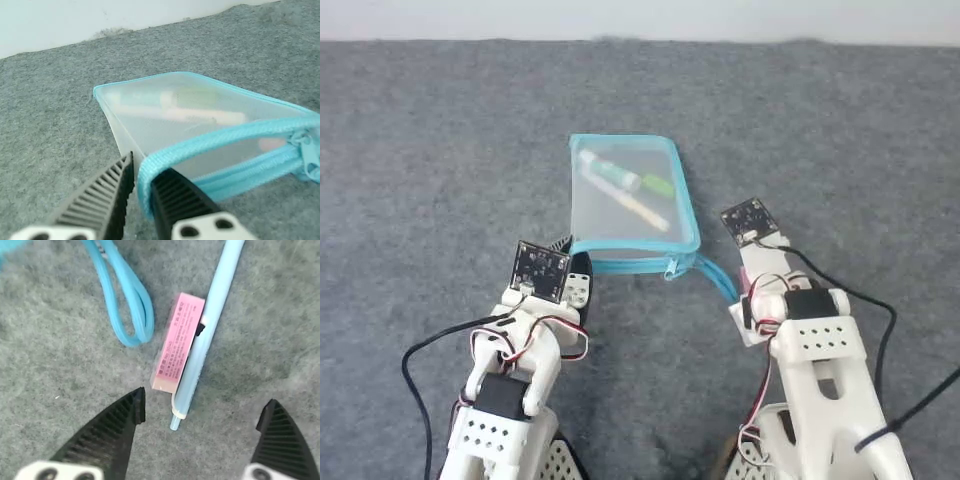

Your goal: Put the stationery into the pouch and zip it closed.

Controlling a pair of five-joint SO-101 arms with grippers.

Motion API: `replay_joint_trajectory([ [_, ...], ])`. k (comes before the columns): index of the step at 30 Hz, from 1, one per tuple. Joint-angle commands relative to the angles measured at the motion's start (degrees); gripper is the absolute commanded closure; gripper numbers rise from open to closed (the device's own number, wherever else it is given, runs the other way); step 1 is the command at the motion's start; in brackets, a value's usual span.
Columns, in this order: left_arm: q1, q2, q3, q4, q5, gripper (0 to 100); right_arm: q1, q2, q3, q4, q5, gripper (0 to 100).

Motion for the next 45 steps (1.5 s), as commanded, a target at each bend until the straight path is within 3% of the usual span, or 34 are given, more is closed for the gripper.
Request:
replay_joint_trajectory([
  [1, -0.9, -1.1, -0.6, 0.1, -0.4, 99, 0.7, 0.2, -0.4, -1.1, -0.7, 65.2],
  [45, -2.0, -1.1, -0.6, 0.3, -0.4, 99, 0.7, 0.2, -0.2, -1.5, -0.7, 65.2],
])
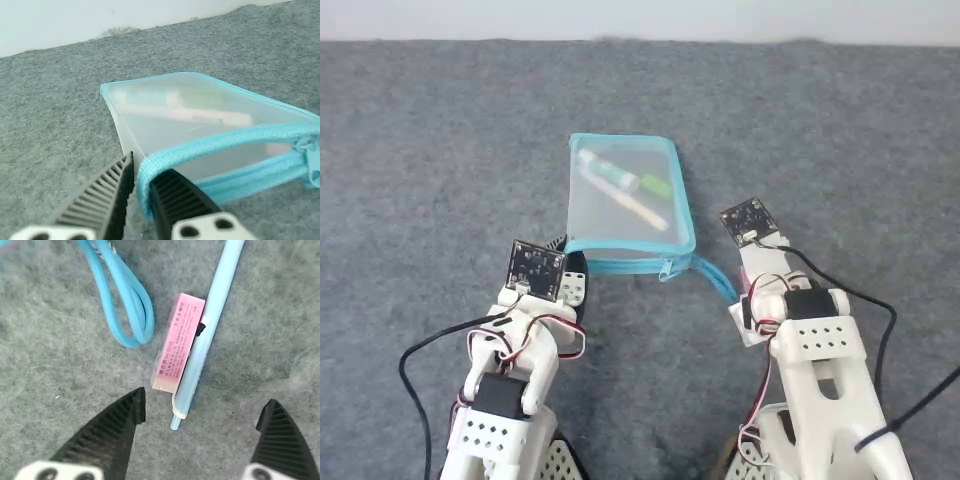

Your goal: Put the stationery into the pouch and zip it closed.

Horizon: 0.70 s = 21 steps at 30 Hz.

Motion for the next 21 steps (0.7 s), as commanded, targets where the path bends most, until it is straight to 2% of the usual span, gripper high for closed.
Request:
replay_joint_trajectory([
  [1, -0.5, -1.1, -0.6, 0.3, -0.4, 99, 0.7, 0.2, -0.2, -1.5, -0.7, 65.2],
  [17, -0.5, -1.1, -0.6, 0.3, -0.4, 99, 0.8, 0.2, -0.2, -1.5, -0.6, 65.2],
  [21, -0.5, -1.1, -0.6, 0.3, -0.4, 99, 4.7, 0.3, -1.1, -2.2, -0.6, 65.3],
])
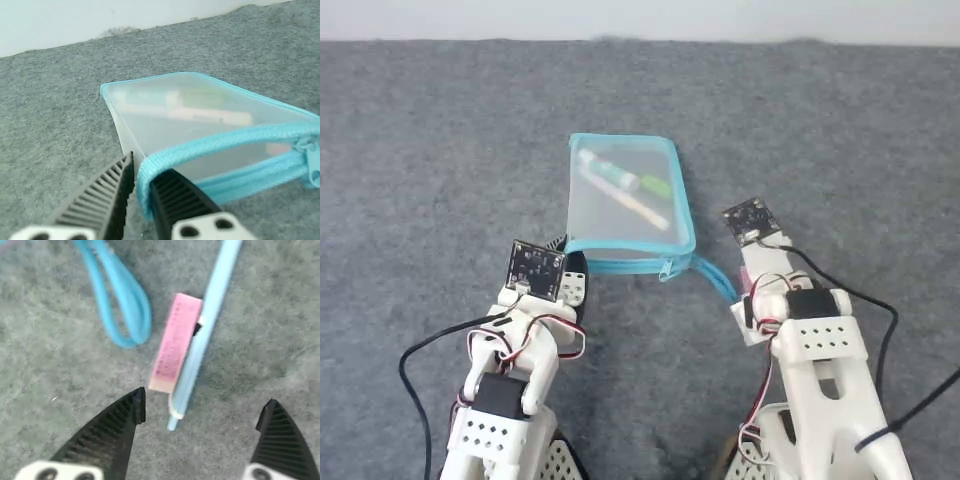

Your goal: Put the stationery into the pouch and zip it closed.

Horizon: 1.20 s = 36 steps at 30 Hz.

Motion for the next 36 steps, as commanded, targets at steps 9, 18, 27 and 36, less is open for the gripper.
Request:
replay_joint_trajectory([
  [9, -0.4, -1.1, -0.6, 0.3, -0.4, 99, 6.5, 12.4, -7.7, -2.7, -0.1, 65.3],
  [18, -0.5, -1.1, -0.6, 0.3, -0.4, 99, 7.6, 26.2, -12.7, -4.4, -0.1, 65.3],
  [27, -0.5, -1.1, -0.6, 0.3, -0.4, 99, 7.7, 30.5, -12.8, -7.2, -0.3, 88.1],
  [36, -0.5, -1.1, -0.6, 0.3, -0.4, 99, 7.7, 30.5, -13.1, -7.2, -0.6, 99.4],
])
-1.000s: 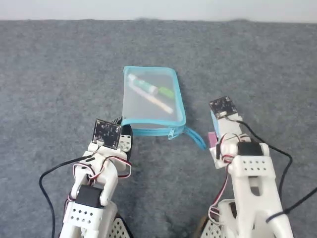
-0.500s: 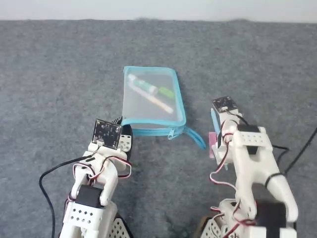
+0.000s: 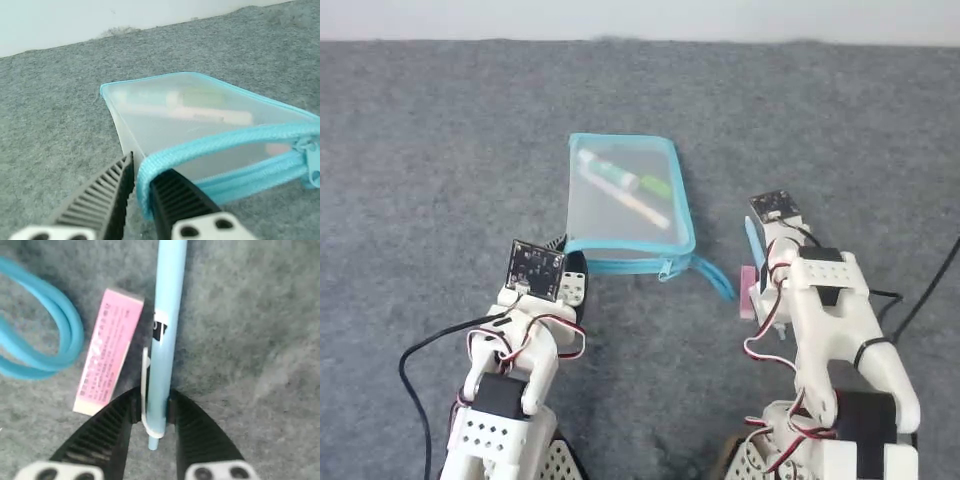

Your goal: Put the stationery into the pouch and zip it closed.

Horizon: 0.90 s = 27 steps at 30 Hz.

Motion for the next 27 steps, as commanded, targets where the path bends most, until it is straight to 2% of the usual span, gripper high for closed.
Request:
replay_joint_trajectory([
  [1, -0.4, -1.1, -0.6, 0.3, -0.4, 99, 0.2, -0.1, -2.1, 0.0, -0.6, 99.2],
  [5, -0.4, -1.1, -0.6, 0.3, -0.4, 99, 1.6, -0.7, -2.6, 0.6, -0.6, 99.1],
  [11, -0.4, -1.1, -0.6, 0.1, -0.4, 99, 5.0, -12.0, -6.7, 11.0, -0.4, 99.1],
  [20, -0.4, -1.1, -0.6, 0.2, -0.4, 99, -2.4, -31.9, -9.8, 25.7, -0.2, 99.1],
  [27, -0.4, -1.1, -0.6, 0.2, -0.4, 99, -7.1, -34.4, -10.4, 27.6, 1.3, 99.1],
])
